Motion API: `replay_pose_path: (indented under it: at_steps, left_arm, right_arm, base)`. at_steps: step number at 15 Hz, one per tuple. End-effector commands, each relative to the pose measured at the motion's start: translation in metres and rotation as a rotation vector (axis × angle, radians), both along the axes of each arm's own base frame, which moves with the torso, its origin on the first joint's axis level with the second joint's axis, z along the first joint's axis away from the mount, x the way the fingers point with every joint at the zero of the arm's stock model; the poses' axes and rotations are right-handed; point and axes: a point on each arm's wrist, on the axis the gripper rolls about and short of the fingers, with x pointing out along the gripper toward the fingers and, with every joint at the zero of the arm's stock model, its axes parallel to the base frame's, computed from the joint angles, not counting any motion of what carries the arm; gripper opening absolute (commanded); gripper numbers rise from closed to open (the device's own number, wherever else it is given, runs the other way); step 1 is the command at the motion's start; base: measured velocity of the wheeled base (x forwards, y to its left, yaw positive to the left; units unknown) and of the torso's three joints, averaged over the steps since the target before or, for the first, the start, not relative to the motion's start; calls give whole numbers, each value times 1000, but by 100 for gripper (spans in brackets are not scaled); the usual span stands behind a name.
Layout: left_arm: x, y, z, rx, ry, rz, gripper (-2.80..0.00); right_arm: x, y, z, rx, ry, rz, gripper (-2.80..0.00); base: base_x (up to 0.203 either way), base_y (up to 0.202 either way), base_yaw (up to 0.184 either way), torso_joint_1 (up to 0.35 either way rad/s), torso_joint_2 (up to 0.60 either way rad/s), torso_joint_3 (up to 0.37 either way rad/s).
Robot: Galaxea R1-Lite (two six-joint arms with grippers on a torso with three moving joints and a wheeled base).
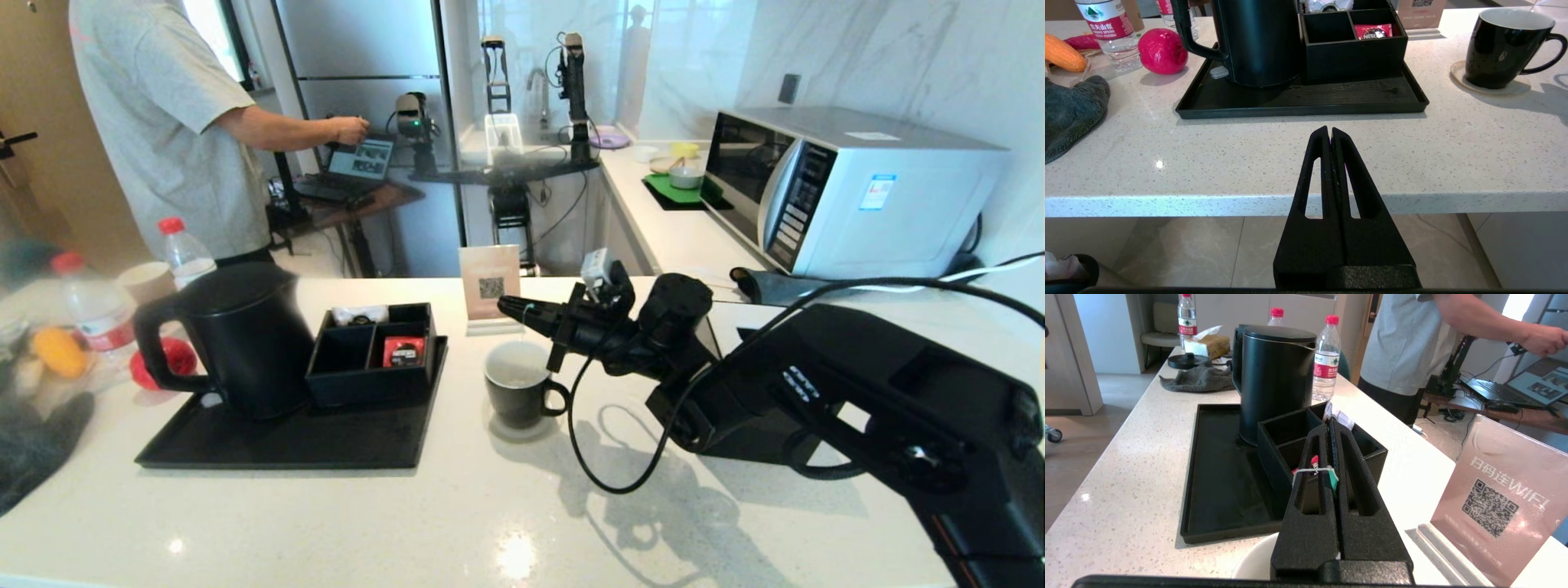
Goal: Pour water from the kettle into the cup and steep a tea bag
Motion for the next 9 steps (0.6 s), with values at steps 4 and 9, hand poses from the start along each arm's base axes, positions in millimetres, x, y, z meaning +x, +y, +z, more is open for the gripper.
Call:
replay_pose_path:
  at_steps: [4,9]
  left_arm:
    - [0,0,0,0,0,1,-280]
    - [0,0,0,0,0,1,-280]
  right_arm:
    - [5,2,13,22,-32,4,-280]
    - [21,1,72,79,-128,-15,-280]
  base:
    - [0,0,0,0,0,0]
    - [0,0,0,0,0,0]
